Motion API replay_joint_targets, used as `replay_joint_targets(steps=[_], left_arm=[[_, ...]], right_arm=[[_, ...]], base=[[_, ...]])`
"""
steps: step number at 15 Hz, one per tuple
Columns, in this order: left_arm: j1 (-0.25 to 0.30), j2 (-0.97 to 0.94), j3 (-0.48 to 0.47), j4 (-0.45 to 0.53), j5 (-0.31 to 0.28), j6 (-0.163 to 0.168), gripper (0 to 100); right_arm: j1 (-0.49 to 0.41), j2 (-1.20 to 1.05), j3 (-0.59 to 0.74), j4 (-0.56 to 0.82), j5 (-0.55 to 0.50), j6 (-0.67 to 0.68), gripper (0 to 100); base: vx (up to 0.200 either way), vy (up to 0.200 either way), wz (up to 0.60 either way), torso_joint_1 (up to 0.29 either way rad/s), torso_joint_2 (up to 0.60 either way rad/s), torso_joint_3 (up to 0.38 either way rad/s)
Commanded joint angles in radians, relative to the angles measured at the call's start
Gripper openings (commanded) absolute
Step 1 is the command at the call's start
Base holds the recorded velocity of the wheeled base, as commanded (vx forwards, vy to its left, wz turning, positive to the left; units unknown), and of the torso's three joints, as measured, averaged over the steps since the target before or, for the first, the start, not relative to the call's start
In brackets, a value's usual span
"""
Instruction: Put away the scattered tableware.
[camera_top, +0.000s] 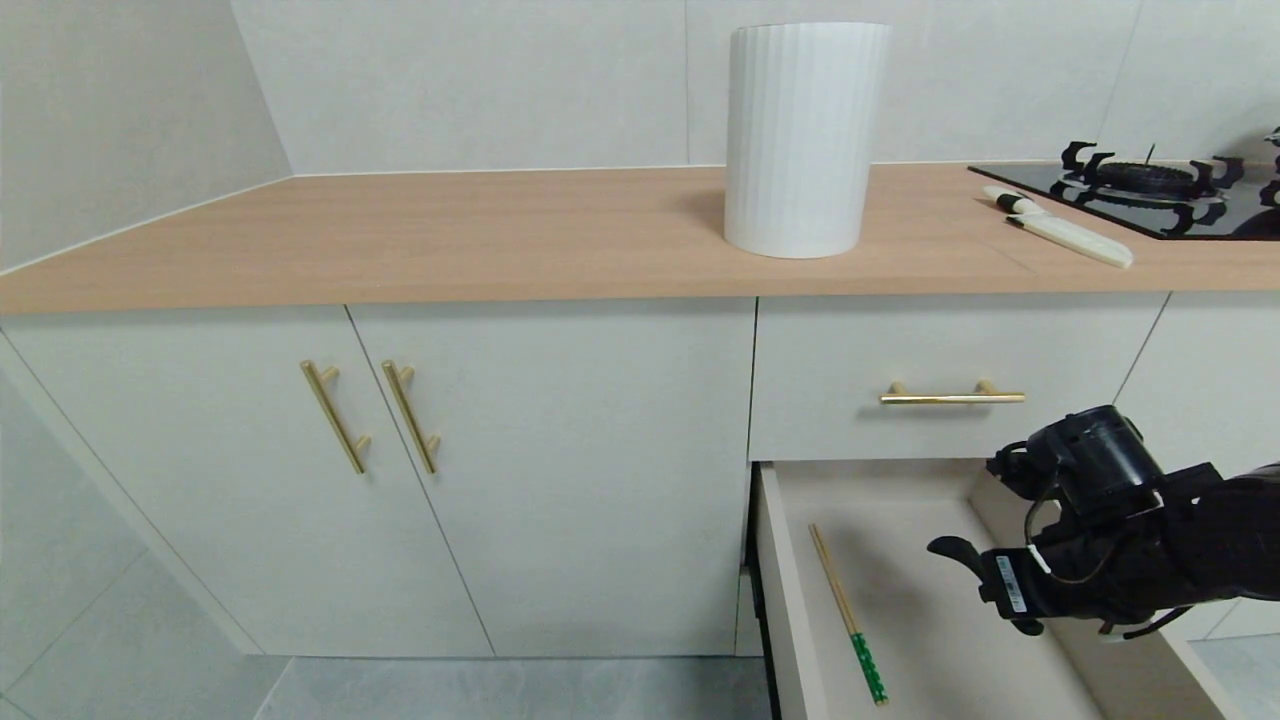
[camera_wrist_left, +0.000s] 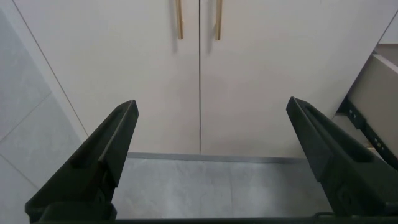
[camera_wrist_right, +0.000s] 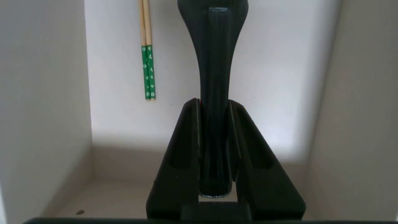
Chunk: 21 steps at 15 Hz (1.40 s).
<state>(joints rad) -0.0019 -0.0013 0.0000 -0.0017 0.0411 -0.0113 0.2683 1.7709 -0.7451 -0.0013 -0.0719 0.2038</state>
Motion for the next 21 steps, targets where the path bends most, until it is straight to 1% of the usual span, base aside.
replay_joint_targets(steps=[1,2,3,4,5,6,7,12,15,21], left_arm=[[0.000,0.001,0.000,0.000,0.000,-0.001,100],[0.000,0.001,0.000,0.000,0.000,-0.001,100],[0.000,0.001,0.000,0.000,0.000,-0.001,100],[0.000,0.001,0.000,0.000,0.000,-0.001,100],[0.000,0.001,0.000,0.000,0.000,-0.001,100],[0.000,0.001,0.000,0.000,0.000,-0.001,100],[0.000,0.001,0.000,0.000,0.000,-0.001,100],[0.000,0.001,0.000,0.000,0.000,-0.001,100],[0.000,0.001,0.000,0.000,0.000,-0.001,100],[0.000,0.001,0.000,0.000,0.000,0.001,100]], right_arm=[[-0.001,0.053,-0.002,-0.002,0.000,-0.001,0],[-0.001,0.098,0.000,-0.023,0.001,-0.007,0],[-0.001,0.148,0.007,-0.077,0.001,-0.012,0],[-0.003,0.200,0.033,-0.175,0.000,-0.014,0],[-0.003,0.226,0.050,-0.232,-0.002,-0.015,0],[-0.003,0.265,0.073,-0.319,-0.003,-0.023,0],[-0.008,0.321,0.099,-0.413,-0.003,-0.080,0],[-0.009,0.470,0.095,-0.589,-0.006,-0.098,0],[-0.011,0.518,0.078,-0.671,-0.029,-0.095,0],[-0.018,0.553,0.043,-0.691,-0.048,-0.092,0]], base=[[0.000,0.000,0.00,0.000,0.00,0.000],[0.000,0.000,0.00,0.000,0.00,0.000],[0.000,0.000,0.00,0.000,0.00,0.000],[0.000,0.000,0.00,0.000,0.00,0.000],[0.000,0.000,0.00,0.000,0.00,0.000],[0.000,0.000,0.00,0.000,0.00,0.000],[0.000,0.000,0.00,0.000,0.00,0.000],[0.000,0.000,0.00,0.000,0.00,0.000],[0.000,0.000,0.00,0.000,0.00,0.000],[0.000,0.000,0.00,0.000,0.00,0.000]])
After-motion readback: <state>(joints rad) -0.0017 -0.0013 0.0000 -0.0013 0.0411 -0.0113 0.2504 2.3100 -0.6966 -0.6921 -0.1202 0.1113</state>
